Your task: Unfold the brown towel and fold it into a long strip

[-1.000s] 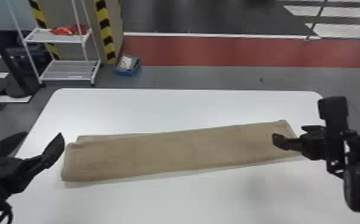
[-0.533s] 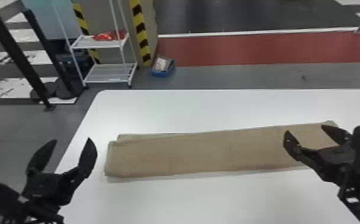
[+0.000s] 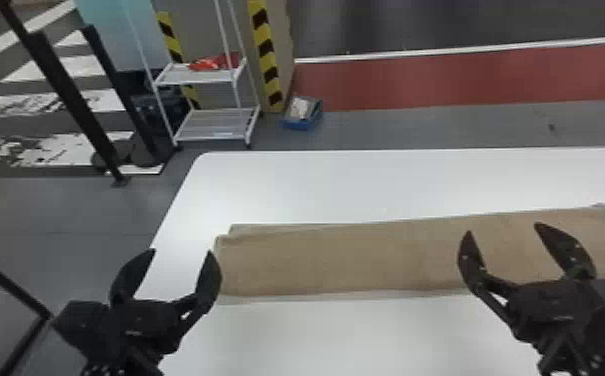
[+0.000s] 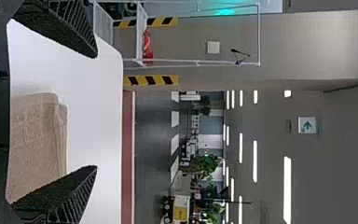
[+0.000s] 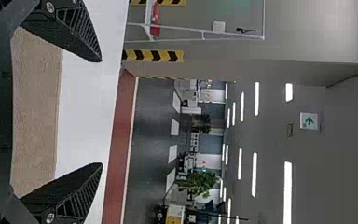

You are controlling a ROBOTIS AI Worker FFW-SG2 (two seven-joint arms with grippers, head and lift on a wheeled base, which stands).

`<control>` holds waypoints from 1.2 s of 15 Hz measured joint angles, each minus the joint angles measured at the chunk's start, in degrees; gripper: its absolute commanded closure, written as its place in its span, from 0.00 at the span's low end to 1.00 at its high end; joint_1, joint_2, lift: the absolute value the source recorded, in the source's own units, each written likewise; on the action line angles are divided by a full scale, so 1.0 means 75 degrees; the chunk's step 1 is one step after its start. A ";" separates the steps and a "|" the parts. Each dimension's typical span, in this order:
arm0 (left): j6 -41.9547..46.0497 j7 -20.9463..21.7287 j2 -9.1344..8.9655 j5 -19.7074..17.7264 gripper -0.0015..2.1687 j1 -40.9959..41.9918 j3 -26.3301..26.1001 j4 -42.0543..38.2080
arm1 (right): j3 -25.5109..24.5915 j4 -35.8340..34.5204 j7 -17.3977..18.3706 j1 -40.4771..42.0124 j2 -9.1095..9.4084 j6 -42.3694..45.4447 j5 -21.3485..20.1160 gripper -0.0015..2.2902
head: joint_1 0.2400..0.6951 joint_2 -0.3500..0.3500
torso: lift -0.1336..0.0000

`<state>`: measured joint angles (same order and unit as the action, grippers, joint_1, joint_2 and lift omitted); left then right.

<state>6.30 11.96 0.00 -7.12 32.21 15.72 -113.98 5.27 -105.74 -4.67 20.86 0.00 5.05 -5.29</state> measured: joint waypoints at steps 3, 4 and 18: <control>-0.0059 0.0015 0.0000 0.0091 0.01 0.0052 -0.0103 -0.0055 | 0.0212 -0.0028 0.0036 0.0100 0.0000 -0.0122 -0.0023 0.04 | 1.00 0.84 | 0.29; -0.0063 0.0050 0.0000 0.0098 0.01 0.0064 -0.0119 -0.0062 | 0.0227 -0.0068 0.0073 0.0122 0.0000 -0.0238 -0.0029 0.04 | 1.00 0.84 | 0.29; -0.0185 -0.0119 0.0000 0.0176 0.01 0.0159 -0.0429 -0.0214 | 0.0189 -0.0394 0.0143 0.0290 0.0000 -0.0832 0.0019 0.04 | 1.00 0.79 | 0.29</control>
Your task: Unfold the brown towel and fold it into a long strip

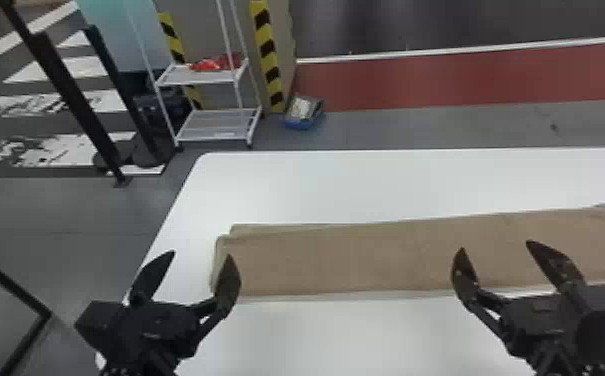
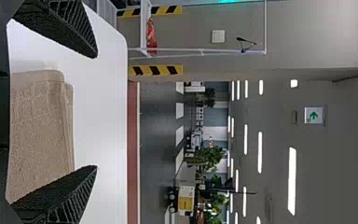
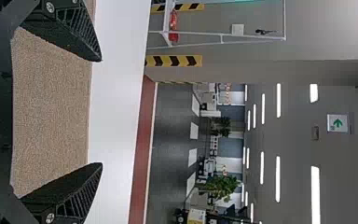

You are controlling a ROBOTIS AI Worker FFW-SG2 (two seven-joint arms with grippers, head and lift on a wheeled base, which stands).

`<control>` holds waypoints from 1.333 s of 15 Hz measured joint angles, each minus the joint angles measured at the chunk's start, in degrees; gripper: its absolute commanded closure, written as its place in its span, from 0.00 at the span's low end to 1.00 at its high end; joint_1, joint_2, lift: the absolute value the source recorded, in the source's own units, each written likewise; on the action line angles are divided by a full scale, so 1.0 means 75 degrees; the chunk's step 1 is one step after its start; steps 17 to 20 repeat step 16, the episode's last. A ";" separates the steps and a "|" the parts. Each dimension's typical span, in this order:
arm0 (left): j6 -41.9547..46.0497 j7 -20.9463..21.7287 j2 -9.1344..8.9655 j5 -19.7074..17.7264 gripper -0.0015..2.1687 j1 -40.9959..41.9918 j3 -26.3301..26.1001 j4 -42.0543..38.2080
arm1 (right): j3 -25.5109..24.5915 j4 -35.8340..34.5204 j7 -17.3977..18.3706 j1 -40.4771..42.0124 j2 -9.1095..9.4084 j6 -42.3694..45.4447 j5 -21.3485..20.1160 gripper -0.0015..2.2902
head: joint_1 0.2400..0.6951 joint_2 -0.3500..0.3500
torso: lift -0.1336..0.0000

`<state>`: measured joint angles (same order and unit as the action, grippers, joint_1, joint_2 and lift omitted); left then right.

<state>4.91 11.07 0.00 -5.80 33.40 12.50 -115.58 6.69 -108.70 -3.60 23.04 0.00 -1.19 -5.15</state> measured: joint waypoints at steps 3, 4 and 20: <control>-0.0040 0.0001 0.0000 -0.0007 0.01 -0.0013 -0.0012 0.0023 | -0.0001 0.0000 0.0000 -0.0022 0.0000 -0.0065 0.0017 0.04 | 1.00 0.79 | 0.29; -0.0041 0.0001 0.0000 -0.0010 0.01 -0.0018 -0.0018 0.0030 | -0.0001 0.0000 0.0000 -0.0026 0.0000 -0.0071 0.0018 0.04 | 1.00 0.79 | 0.29; -0.0041 0.0000 0.0000 -0.0010 0.01 -0.0086 -0.0074 0.0123 | -0.0001 0.0067 -0.0001 -0.0097 0.0000 -0.0164 0.0077 0.04 | 1.00 0.78 | 0.29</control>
